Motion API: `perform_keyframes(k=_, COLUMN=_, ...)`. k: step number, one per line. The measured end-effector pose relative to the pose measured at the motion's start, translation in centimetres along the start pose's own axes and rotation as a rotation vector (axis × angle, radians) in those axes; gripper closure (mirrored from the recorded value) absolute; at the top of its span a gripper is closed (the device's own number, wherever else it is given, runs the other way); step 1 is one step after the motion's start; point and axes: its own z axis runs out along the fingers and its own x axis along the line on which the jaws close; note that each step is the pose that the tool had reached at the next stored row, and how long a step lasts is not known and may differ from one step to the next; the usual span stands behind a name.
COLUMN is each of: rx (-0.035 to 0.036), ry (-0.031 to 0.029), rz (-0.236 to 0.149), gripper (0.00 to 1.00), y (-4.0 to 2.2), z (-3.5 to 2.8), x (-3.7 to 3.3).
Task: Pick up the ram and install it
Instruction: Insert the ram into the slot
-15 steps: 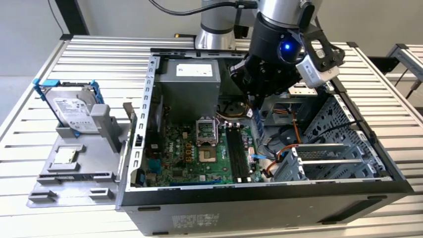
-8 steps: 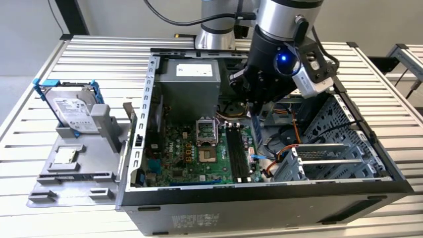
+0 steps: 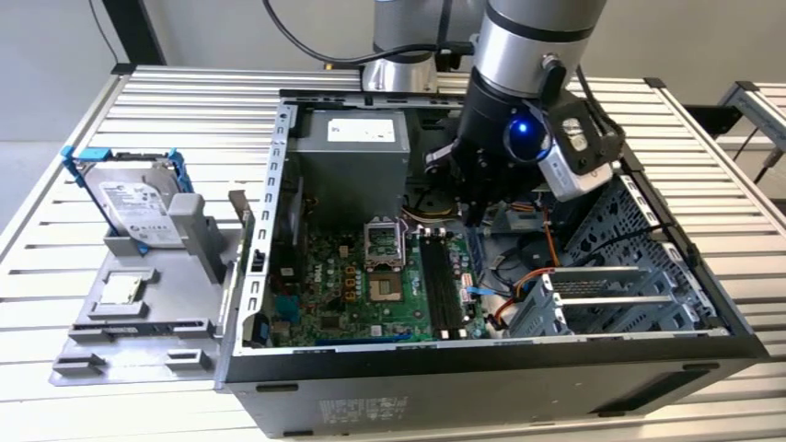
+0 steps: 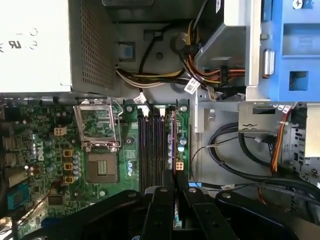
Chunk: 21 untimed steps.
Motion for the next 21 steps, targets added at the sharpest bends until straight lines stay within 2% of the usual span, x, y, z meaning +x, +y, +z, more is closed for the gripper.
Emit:
perform_keyframes(k=3, rx=-0.0003, ry=-0.0012, rz=0.005, gripper=1.0, y=-0.34, z=0.58, x=0.0)
perform_keyframes(k=10, rx=-0.0001, ry=-0.0011, rz=0.005, gripper=1.0, y=-0.34, z=1.82, x=0.02)
perform_keyframes(k=16, rx=-0.0001, ry=-0.0012, rz=0.005, gripper=1.0, y=-0.35, z=3.09, x=0.52)
perform_keyframes(k=21, rx=-0.0002, ry=-0.0012, rz=-0.001, gripper=1.0, y=-0.54, z=4.02, x=0.54)
